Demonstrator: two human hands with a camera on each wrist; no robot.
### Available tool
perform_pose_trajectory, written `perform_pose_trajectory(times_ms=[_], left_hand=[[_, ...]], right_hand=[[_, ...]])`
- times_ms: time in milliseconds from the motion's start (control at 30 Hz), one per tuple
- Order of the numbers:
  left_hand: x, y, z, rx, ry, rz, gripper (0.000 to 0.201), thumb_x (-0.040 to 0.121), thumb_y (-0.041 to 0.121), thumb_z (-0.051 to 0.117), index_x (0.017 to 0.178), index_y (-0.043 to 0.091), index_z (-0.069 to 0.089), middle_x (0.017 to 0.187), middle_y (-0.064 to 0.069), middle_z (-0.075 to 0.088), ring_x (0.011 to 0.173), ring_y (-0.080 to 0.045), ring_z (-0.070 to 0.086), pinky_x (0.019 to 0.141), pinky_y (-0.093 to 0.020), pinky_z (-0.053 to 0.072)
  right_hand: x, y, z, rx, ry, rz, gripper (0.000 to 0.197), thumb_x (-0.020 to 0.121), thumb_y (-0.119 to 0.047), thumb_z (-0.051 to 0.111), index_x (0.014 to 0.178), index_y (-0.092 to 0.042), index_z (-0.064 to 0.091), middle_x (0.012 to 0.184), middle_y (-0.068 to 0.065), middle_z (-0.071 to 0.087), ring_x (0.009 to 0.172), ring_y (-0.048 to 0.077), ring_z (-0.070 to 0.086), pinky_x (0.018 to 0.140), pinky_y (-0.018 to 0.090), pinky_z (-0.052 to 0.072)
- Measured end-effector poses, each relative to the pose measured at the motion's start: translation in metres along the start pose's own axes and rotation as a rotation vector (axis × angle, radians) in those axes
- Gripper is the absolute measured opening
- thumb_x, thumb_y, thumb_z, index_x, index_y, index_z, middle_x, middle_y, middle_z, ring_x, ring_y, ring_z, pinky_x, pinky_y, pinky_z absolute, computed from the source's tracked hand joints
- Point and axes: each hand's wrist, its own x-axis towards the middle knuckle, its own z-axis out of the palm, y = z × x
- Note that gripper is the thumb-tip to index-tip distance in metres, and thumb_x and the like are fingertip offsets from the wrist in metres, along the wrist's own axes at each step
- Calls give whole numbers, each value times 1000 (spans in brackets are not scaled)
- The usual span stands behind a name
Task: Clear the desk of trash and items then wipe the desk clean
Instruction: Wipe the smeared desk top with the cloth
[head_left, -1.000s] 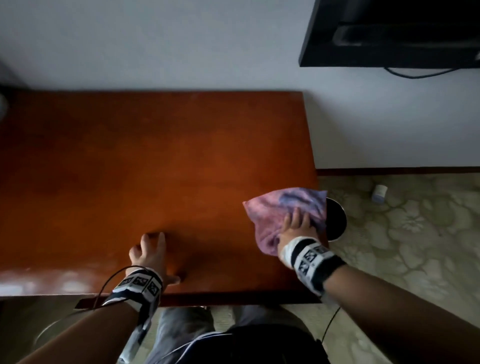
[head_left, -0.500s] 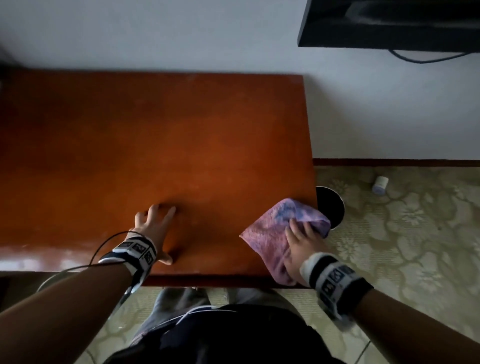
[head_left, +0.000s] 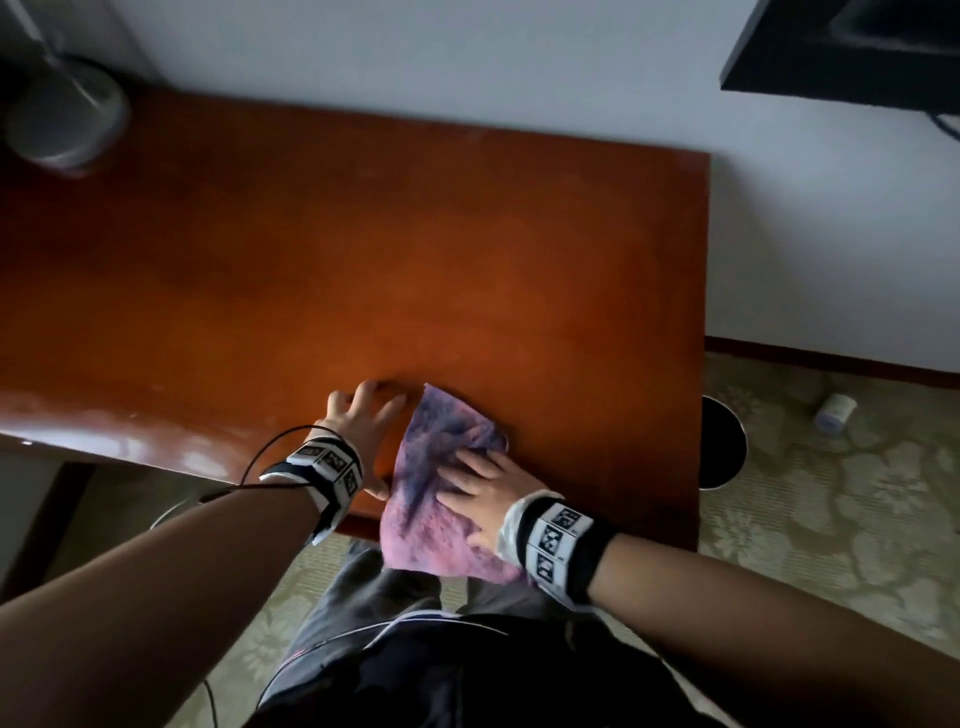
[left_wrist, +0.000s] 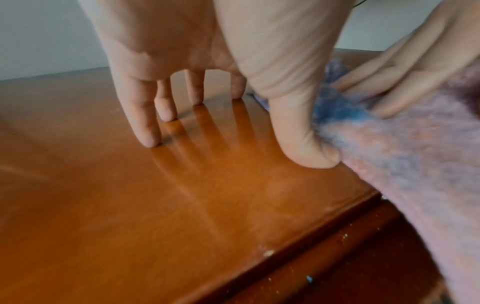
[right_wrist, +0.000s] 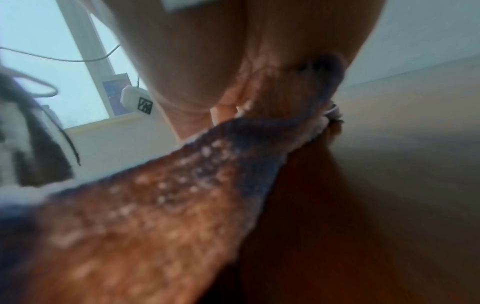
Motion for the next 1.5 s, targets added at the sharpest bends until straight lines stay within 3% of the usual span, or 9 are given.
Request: perform_pose_trajectory(times_ms=[200,500,633,767,933,1033,1167,1267,1500], left_hand=[[2,2,-2,-9,-12,-20,133,50,66,80,149,28,0,152,-12,6,131,-39,26,109,-45,34],[2,4,-4,-70,-123,-51,133,58,59,81,149,33,-13,156,-10,-11,141,-44,8,108,-47,38],[1,4,-4,-109,-121,-47,132,58,55,83,149,35,-9,156,-8,-11,141,-44,7,107,-48,39],[1,3,-5,-105,-121,-40,132,58,55,83,150,34,-10,156,-9,-12,141,-44,6,107,-47,40],[2,3,-7,-119,-129,-43,132,60,55,81,149,33,-15,156,-9,-14,142,-43,5,105,-45,43],[5,2,-5,-112,-138,-37,133,61,57,80,148,34,-17,156,-9,-15,142,-41,5,105,-44,43],[6,-1,-4,-139,-141,-22,130,63,56,79,147,36,-18,156,-6,-18,143,-39,1,107,-43,40],[5,-6,-1,-199,-131,11,126,67,54,78,147,39,-18,156,-3,-20,143,-36,-2,110,-44,37],[16,-55,-5,-456,53,-73,83,82,53,63,146,39,13,149,3,10,134,-27,20,103,-38,42]], right_hand=[[8,5,-9,41,16,130,77,88,-38,61,152,-25,21,162,1,4,148,26,-2,117,44,4],[-13,157,-54,173,179,872,82,89,-55,52,153,-24,12,161,3,4,146,36,7,117,47,14],[27,100,-55,112,209,681,81,79,-54,59,148,-26,27,157,3,19,141,38,15,115,51,18],[-13,82,-26,75,96,517,94,81,-57,62,154,-24,11,162,2,-1,147,34,-3,119,45,6],[-69,206,-41,99,50,922,120,61,-82,47,154,-20,2,161,12,-3,146,37,5,118,49,14],[-45,238,-63,149,59,1044,113,73,-75,56,154,-18,0,161,11,-4,147,37,4,116,54,17],[30,213,-89,55,218,946,108,74,-74,56,152,-10,17,158,17,14,144,40,15,118,49,16],[72,203,-108,99,199,891,108,75,-75,54,153,-14,10,160,13,4,146,39,5,119,48,9],[80,285,-166,252,260,1011,102,79,-61,65,150,-4,19,154,25,15,142,40,17,117,47,18]])
